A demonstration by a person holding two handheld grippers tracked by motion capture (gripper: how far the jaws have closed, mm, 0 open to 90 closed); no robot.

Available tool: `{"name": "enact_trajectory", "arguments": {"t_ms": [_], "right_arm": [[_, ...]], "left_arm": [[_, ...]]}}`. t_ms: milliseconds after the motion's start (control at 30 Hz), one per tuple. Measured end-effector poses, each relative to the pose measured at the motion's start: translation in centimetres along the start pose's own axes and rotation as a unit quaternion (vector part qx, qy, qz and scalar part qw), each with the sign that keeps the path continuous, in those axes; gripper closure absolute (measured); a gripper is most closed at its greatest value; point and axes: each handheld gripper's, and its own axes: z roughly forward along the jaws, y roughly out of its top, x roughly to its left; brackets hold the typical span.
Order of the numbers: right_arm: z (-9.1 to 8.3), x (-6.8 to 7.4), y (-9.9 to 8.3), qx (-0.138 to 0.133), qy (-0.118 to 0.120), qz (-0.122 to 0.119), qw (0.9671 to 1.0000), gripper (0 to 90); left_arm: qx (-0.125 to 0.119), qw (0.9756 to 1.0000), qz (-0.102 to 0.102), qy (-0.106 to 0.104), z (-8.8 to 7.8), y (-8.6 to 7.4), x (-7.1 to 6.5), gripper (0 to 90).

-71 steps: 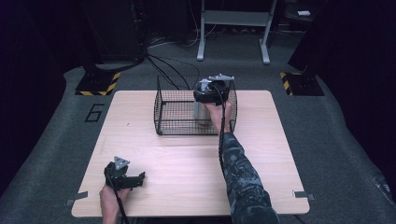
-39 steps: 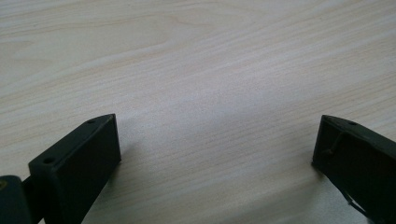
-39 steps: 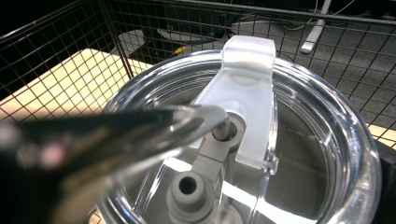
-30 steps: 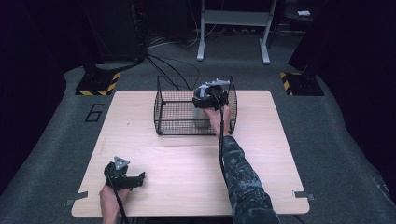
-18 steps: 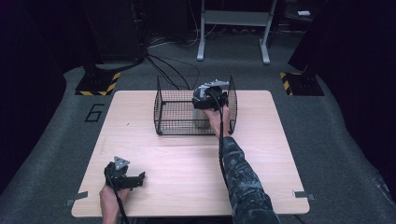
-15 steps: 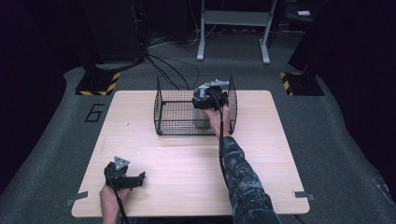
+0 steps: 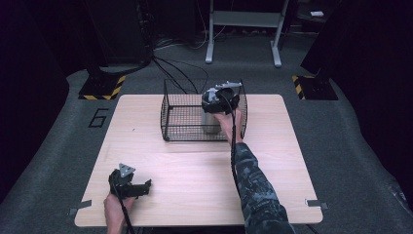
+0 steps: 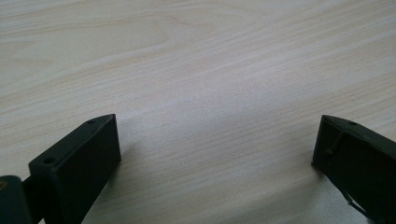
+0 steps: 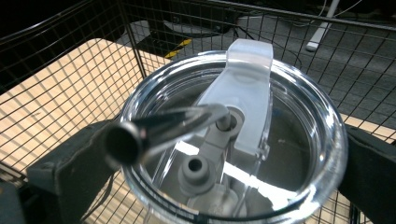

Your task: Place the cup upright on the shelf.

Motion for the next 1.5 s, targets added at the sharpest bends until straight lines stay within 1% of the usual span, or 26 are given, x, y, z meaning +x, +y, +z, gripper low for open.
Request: {"name": "enact_trajectory", "arguments": {"t_ms": [33,67,100,167,233,300,367,400,467,567,733,967,1033,1067,1100,1167,1267,1300,1367,1433,1500], "right_arm": [[-0.2,0.0,0.0,0.003,0.002,0.000,1.0000,0.0],[-0.4,0.0,0.0,0.002,0.002,0.001,1.0000,0.0],[-0.6,-0.1,0.0,0.001,0.003,-0.004,1.0000,0.0],[-1.2,-0.2,-0.1,0.003,0.009,-0.003,1.0000,0.0],[-2.0,-0.1,-0.2,0.001,0.006,-0.004,1.0000,0.0],[-2.8,-0.1,-0.3,-0.003,0.007,-0.015,0.9999,0.0],[-3.6,0.0,-0.5,-0.002,0.011,-0.012,0.9999,0.0],[-4.0,0.0,-0.5,-0.006,0.013,-0.017,0.9998,0.0],[-5.0,0.2,-0.8,-0.011,0.019,-0.011,0.9997,0.0],[-6.6,0.6,-1.1,-0.021,0.022,-0.027,0.9992,0.0],[-9.5,1.3,-2.0,-0.023,0.030,-0.044,0.9983,0.0],[-12.8,2.0,-4.6,-0.023,0.037,-0.070,0.9966,0.0],[-13.7,2.0,-5.5,-0.024,0.041,-0.070,0.9964,0.0],[-14.0,2.0,-6.0,-0.023,0.042,-0.075,0.9960,0.0],[-14.4,2.1,-6.5,-0.022,0.041,-0.073,0.9963,0.0],[-15.0,2.0,-7.5,-0.021,0.040,-0.076,0.9961,0.0],[-15.8,1.7,-9.0,-0.016,0.033,-0.074,0.9966,0.0],[-16.0,1.6,-9.5,-0.015,0.028,-0.071,0.9970,0.0],[-16.5,1.2,-10.6,-0.013,0.026,-0.066,0.9974,0.0],[-16.9,0.7,-11.8,-0.011,0.022,-0.057,0.9981,0.0],[-17.4,0.2,-13.0,-0.008,0.013,-0.047,0.9988,0.0]], "left_arm": [[-0.006,1.0000,-0.007,0.001,0.1,0.0,-0.1,0.6],[-0.005,1.0000,-0.006,0.001,0.1,0.0,-0.1,0.6],[-0.005,1.0000,-0.007,0.001,0.1,0.0,-0.1,0.5],[-0.005,1.0000,-0.007,0.001,0.1,0.0,-0.1,0.5],[-0.005,1.0000,-0.007,0.001,0.1,0.0,-0.1,0.5],[-0.002,1.0000,-0.006,-0.002,0.0,0.0,-0.1,0.6],[-0.002,1.0000,-0.006,-0.001,0.0,0.0,-0.1,0.6],[-0.002,1.0000,-0.006,-0.002,0.0,0.0,-0.1,0.6],[-0.002,1.0000,-0.006,-0.002,0.0,0.0,-0.1,0.6],[-0.002,1.0000,-0.006,-0.002,0.0,0.0,-0.1,0.6],[-0.003,1.0000,-0.007,-0.002,0.0,0.0,-0.1,0.6],[-0.002,1.0000,-0.006,-0.001,0.0,0.0,-0.1,0.6],[-0.002,1.0000,-0.006,-0.001,0.0,0.0,-0.1,0.6],[-0.003,1.0000,-0.007,-0.001,0.0,0.0,-0.1,0.6],[-0.003,1.0000,-0.007,-0.001,0.0,0.0,-0.1,0.6],[-0.003,1.0000,-0.006,-0.001,0.0,0.0,-0.1,0.6],[-0.003,1.0000,-0.006,-0.001,0.0,0.0,-0.1,0.6],[-0.003,1.0000,-0.006,-0.001,0.0,0.0,-0.1,0.6],[-0.002,1.0000,-0.006,-0.001,0.0,0.0,-0.1,0.6],[-0.002,1.0000,-0.006,-0.001,0.0,0.0,-0.1,0.6],[-0.003,1.0000,-0.006,-0.001,0.0,0.0,-0.1,0.6]]}}
